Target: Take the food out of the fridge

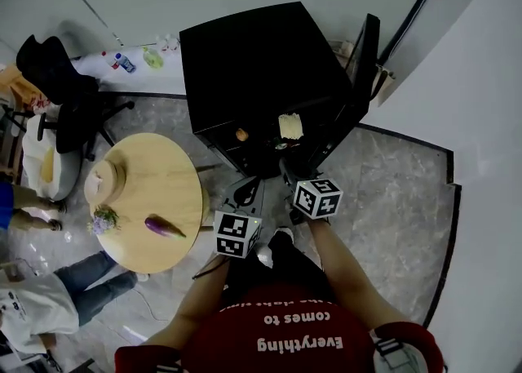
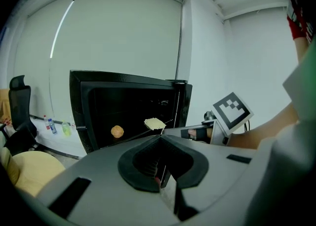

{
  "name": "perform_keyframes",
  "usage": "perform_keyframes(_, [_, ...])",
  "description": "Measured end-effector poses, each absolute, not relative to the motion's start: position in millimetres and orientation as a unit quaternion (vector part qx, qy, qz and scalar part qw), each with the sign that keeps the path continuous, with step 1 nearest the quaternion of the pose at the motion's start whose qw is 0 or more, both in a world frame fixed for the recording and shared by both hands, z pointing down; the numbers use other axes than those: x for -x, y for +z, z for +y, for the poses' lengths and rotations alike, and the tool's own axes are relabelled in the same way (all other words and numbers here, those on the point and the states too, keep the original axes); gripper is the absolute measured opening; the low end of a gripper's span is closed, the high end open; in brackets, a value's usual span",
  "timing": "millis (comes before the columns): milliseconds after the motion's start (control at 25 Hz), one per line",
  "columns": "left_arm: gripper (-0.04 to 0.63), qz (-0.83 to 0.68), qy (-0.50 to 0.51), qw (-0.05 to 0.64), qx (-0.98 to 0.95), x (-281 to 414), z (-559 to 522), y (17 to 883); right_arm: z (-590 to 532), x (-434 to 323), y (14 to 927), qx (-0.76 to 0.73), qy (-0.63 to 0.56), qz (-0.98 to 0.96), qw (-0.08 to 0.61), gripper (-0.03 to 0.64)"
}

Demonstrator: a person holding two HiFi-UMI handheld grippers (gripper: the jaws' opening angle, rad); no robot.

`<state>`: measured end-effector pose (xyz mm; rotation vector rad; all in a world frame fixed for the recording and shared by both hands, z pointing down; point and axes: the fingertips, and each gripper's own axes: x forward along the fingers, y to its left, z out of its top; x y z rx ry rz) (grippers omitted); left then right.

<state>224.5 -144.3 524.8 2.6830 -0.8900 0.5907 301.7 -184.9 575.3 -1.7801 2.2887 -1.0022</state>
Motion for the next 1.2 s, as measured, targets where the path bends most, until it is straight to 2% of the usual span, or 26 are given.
perform_keyframes(120, [0.002,-0.318,0.203,0.129,-0.917,-230.2,-147.2,527.3,-194.0,-313.8,581.2,0.579,-0.351,0.733,0.057,0.016])
perform_keyframes(240, [0.002,-0.324,0.207,0.132,-0.914,-232.7,-148.0,530.4,-201.9,-322.9,590.8,0.576,-0.391,0.712,0.089,0.111])
perform_keyframes(440, [0.002,-0.316,0.220,0.131,-0.913,-234.2,-148.6,531.9,-212.3,-342.5,600.6,0.576,-0.450,0.660,0.175,0.150])
perform_keyframes(640, [0.002,-0.314,0.229,0.127,-0.913,-233.8,-153.1,534.7,-223.0,-358.5,603.4,0.570,-0.480,0.620,0.246,0.153])
perform_keyframes(1040, [0.002,-0.295,0.246,0.100,-0.918,-237.9,-148.3,534.3,-231.2,-370.2,605.5,0.554,-0.496,0.587,0.319,0.150])
perform_keyframes(1080, [0.002,-0.293,0.249,0.098,-0.918,-237.4,-147.3,534.1,-231.3,-370.8,606.1,0.552,-0.500,0.582,0.328,0.145])
perform_keyframes(1200, [0.002,-0.291,0.254,0.093,-0.918,-234.5,-145.9,534.2,-231.8,-372.4,606.5,0.547,-0.502,0.573,0.348,0.070])
